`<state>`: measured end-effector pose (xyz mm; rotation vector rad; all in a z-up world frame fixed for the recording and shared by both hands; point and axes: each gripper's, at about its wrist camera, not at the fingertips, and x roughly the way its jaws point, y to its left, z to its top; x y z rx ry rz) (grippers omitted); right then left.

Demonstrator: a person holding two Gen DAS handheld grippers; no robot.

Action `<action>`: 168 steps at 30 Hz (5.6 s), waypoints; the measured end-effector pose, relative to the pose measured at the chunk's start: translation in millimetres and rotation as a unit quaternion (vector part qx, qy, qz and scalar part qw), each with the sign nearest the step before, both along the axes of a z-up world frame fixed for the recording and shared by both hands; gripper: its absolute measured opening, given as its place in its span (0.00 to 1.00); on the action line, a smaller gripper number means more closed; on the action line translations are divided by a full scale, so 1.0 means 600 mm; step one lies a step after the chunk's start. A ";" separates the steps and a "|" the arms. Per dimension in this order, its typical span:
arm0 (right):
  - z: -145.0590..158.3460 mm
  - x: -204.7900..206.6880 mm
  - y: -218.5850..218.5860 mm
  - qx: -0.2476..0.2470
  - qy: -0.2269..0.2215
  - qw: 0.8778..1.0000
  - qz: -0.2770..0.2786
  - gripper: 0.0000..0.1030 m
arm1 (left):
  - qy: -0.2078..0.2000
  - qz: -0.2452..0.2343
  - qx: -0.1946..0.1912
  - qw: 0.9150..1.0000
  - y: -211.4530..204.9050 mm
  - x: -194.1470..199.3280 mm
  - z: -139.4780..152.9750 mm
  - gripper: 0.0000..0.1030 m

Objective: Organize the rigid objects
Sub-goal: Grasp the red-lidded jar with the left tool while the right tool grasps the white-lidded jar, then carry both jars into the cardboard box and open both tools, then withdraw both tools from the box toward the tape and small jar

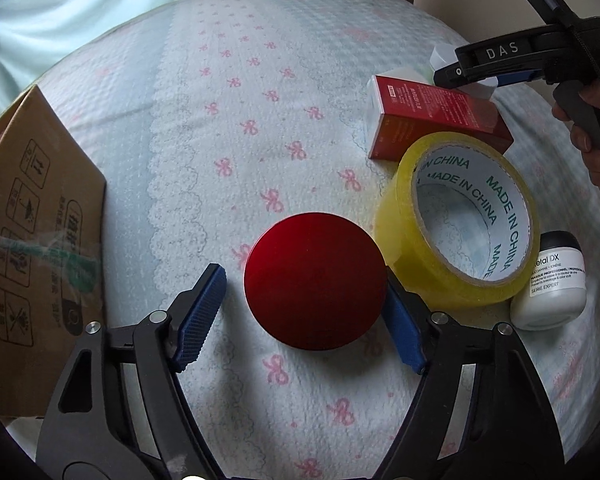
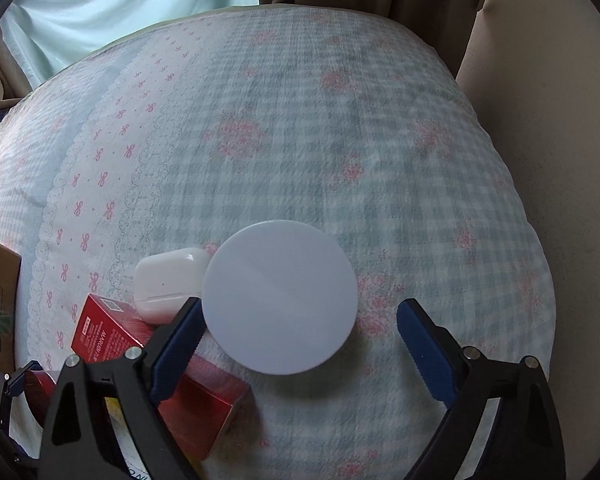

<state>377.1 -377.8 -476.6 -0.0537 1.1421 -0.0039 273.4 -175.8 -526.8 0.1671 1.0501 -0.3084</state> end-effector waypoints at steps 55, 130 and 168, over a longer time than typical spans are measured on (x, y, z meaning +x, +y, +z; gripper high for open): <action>0.518 -0.328 0.240 0.053 -0.094 0.994 0.034 0.64 | -0.074 0.108 -0.079 0.988 0.303 -0.120 0.591 0.49; 0.121 -0.128 0.623 0.033 0.149 0.988 0.018 1.00 | 0.197 0.025 -0.015 0.980 0.620 0.097 0.222 1.00; 0.433 -0.445 0.462 0.023 -0.032 0.995 -0.097 1.00 | -0.043 -0.080 -0.046 0.995 0.555 -0.144 0.551 1.00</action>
